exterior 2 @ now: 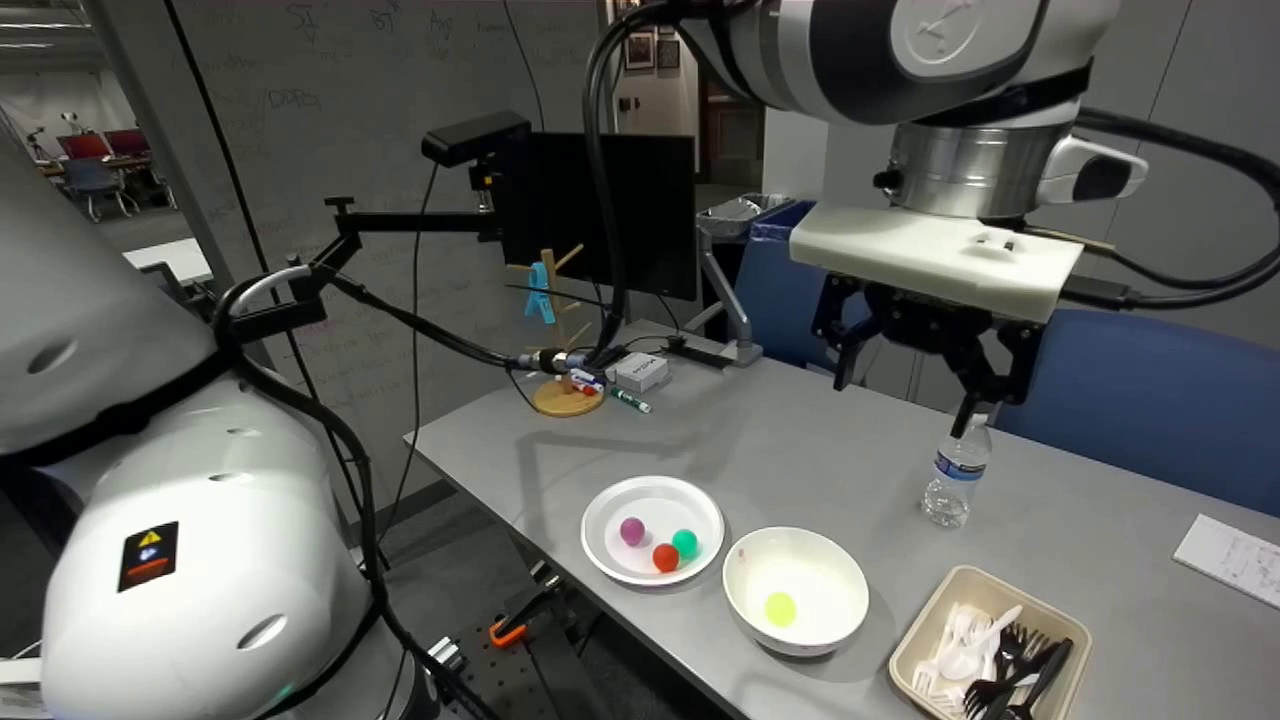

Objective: Pick up the orange ball and put it in the empty white bowl

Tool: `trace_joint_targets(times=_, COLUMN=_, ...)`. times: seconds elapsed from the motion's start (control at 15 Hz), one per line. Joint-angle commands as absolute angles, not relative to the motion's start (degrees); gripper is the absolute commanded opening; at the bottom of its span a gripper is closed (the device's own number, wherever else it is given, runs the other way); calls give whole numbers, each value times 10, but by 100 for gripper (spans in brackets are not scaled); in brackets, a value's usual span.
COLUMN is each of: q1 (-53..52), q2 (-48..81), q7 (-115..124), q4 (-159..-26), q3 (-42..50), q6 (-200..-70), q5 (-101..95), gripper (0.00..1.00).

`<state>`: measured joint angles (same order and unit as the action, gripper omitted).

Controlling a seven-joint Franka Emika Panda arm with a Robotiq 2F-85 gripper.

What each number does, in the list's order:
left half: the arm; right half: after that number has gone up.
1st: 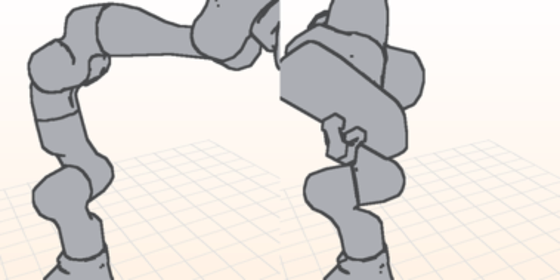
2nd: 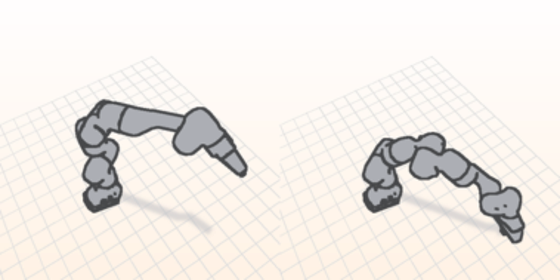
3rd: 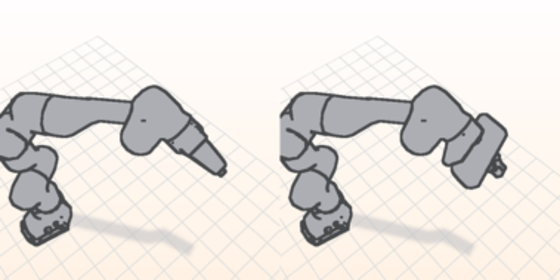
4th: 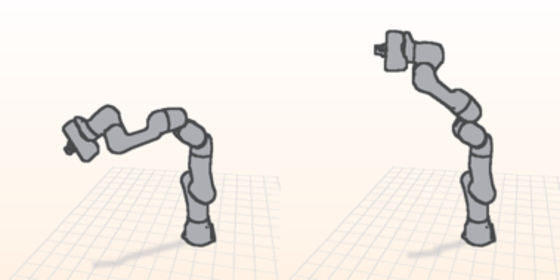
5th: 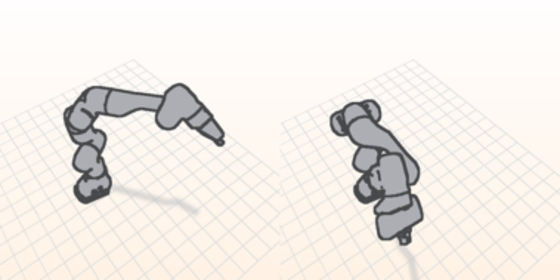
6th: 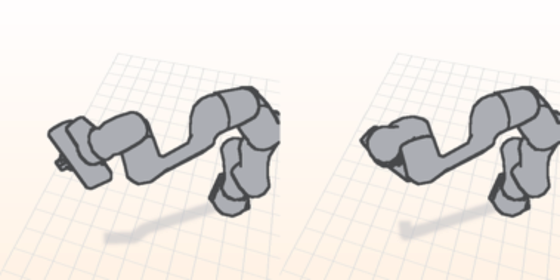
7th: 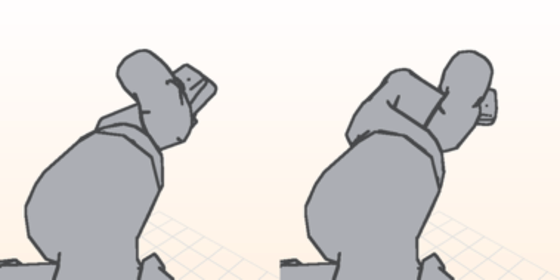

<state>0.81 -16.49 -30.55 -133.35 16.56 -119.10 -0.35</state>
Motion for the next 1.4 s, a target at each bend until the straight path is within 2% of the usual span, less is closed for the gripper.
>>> trace_joint_targets(times=0.0, q1=24, q2=-164, q7=-315, q4=-1333, q3=152, q6=-1196, q5=-2, gripper=100)
trace_joint_targets(times=1.07, q1=34, q2=-163, q7=-292, q4=-1333, q3=142, q6=-1196, q5=-32, gripper=100)
trace_joint_targets(times=1.13, q1=16, q2=-128, q7=-258, q4=-1233, q3=116, q6=-1139, q5=-26, gripper=100)
trace_joint_targets(times=1.33, q1=6, q2=-101, q7=-226, q4=-1167, q3=83, q6=-1122, q5=-22, gripper=100)
